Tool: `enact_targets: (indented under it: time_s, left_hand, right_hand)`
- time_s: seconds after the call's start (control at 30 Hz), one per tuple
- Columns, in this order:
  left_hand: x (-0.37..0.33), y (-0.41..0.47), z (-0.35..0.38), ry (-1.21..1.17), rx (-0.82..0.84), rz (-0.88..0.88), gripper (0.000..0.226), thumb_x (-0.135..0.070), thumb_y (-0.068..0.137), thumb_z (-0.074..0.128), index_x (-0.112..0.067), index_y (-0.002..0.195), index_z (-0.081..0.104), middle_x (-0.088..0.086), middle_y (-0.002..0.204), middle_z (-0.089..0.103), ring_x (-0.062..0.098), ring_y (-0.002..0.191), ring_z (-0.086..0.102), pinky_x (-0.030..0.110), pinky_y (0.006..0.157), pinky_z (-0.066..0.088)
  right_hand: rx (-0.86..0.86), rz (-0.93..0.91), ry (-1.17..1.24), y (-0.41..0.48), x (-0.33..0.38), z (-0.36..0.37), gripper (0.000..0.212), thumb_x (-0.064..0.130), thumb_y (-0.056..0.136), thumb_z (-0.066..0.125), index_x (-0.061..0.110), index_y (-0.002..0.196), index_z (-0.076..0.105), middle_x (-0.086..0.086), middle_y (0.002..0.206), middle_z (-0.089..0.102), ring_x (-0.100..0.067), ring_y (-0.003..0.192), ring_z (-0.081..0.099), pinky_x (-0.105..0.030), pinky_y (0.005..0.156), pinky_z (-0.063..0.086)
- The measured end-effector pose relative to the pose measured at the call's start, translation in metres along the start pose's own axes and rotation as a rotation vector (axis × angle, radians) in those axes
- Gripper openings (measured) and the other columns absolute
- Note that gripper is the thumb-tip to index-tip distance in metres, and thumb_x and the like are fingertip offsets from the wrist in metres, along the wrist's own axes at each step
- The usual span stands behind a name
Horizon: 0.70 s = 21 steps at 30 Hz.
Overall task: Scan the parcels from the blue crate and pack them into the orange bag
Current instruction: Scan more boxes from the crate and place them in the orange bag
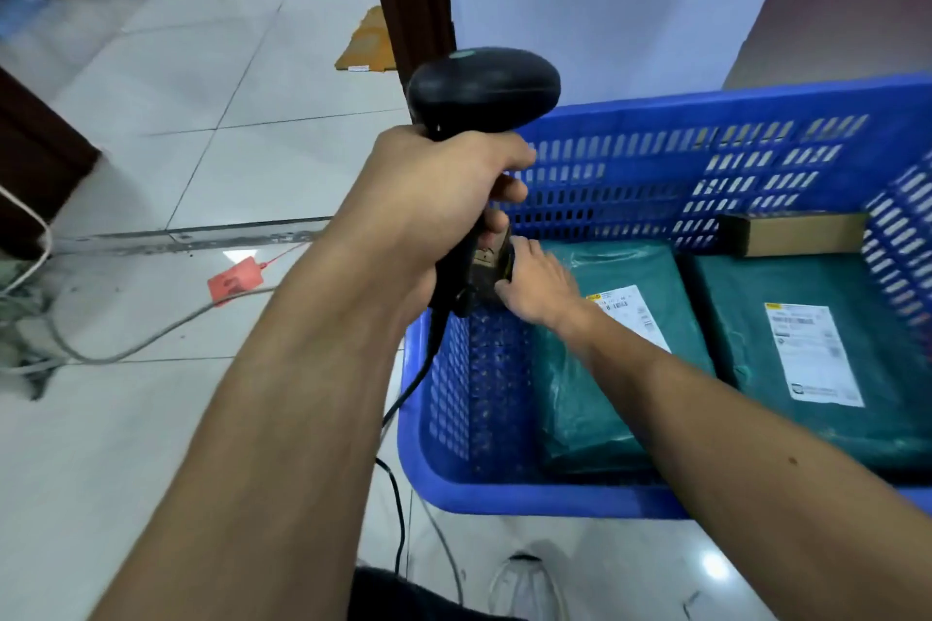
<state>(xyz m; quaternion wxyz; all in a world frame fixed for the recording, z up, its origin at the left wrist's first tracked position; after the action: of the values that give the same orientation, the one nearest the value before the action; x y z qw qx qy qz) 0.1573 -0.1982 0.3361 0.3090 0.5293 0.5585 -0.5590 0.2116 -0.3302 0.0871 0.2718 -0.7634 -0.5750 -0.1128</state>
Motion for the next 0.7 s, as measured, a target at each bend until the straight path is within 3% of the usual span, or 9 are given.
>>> enact_targets:
  time_s: [0.1,0.2,0.37,0.5,0.6,0.7]
  left_hand:
    - [-0.001,0.001,0.006,0.032,0.009,0.011,0.005,-0.015,0.09,0.074,-0.011,0.093,0.073,0.002,0.067,0.068,0.014,0.052,0.052,0.022,0.05,0.046]
    - [-0.005,0.0,0.011,0.061,0.03,0.034,0.006,-0.017,0.09,0.074,-0.013,0.087,0.072,0.001,0.066,0.068,0.013,0.055,0.054,0.025,0.054,0.048]
    - [-0.006,0.002,0.016,0.096,0.052,0.067,0.008,-0.017,0.088,0.075,-0.01,0.088,0.072,0.001,0.066,0.069,0.014,0.053,0.055,0.028,0.056,0.05]
    - [-0.006,0.004,0.014,0.089,0.051,0.084,0.008,-0.018,0.087,0.076,-0.011,0.087,0.072,0.0,0.063,0.069,0.013,0.049,0.055,0.028,0.055,0.05]
    - [-0.006,0.005,0.012,0.074,0.048,0.079,0.008,-0.017,0.087,0.075,-0.011,0.087,0.072,0.001,0.064,0.069,0.013,0.05,0.055,0.028,0.055,0.05]
    - [-0.007,0.005,0.012,0.054,0.034,0.08,0.007,-0.016,0.087,0.075,-0.011,0.085,0.071,0.002,0.062,0.068,0.014,0.049,0.053,0.028,0.055,0.048]
  right_hand:
    - [0.022,-0.037,-0.055,0.005,0.007,0.017,0.084,0.031,0.094,0.062,0.018,0.161,0.013,-0.013,0.168,0.014,-0.043,0.144,0.031,-0.054,0.114,0.033]
    - [0.077,-0.081,-0.198,0.013,0.016,0.023,0.082,0.034,0.098,0.059,0.026,0.162,0.008,-0.011,0.169,0.001,-0.044,0.142,0.029,-0.058,0.113,0.034]
    - [0.159,-0.095,-0.338,0.012,0.029,0.021,0.075,0.036,0.102,0.057,0.019,0.162,0.014,-0.016,0.168,0.011,-0.043,0.142,0.031,-0.054,0.111,0.041]
    - [0.036,-0.07,-0.244,0.016,0.031,0.031,0.054,0.022,0.107,0.046,0.008,0.156,0.028,-0.022,0.162,0.025,-0.044,0.141,0.036,-0.048,0.113,0.038]
    - [-0.07,-0.038,-0.206,0.016,0.026,0.031,0.057,0.01,0.1,0.052,0.013,0.153,0.03,-0.019,0.161,0.02,-0.045,0.122,0.044,-0.048,0.096,0.048]
    - [-0.144,0.026,-0.15,0.012,0.012,0.015,0.057,0.009,0.096,0.056,0.014,0.148,0.033,-0.021,0.153,0.022,-0.049,0.114,0.048,-0.051,0.084,0.044]
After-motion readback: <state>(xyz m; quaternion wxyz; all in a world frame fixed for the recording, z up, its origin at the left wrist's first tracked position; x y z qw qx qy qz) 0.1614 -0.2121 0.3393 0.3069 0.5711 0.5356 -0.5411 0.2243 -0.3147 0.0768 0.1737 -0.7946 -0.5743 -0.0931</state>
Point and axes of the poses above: each hand's wrist, its own y-axis towards the middle knuckle, its own z-axis out of the palm, x = y × z, the point moved 5 cm from there along y, towards the middle knuckle
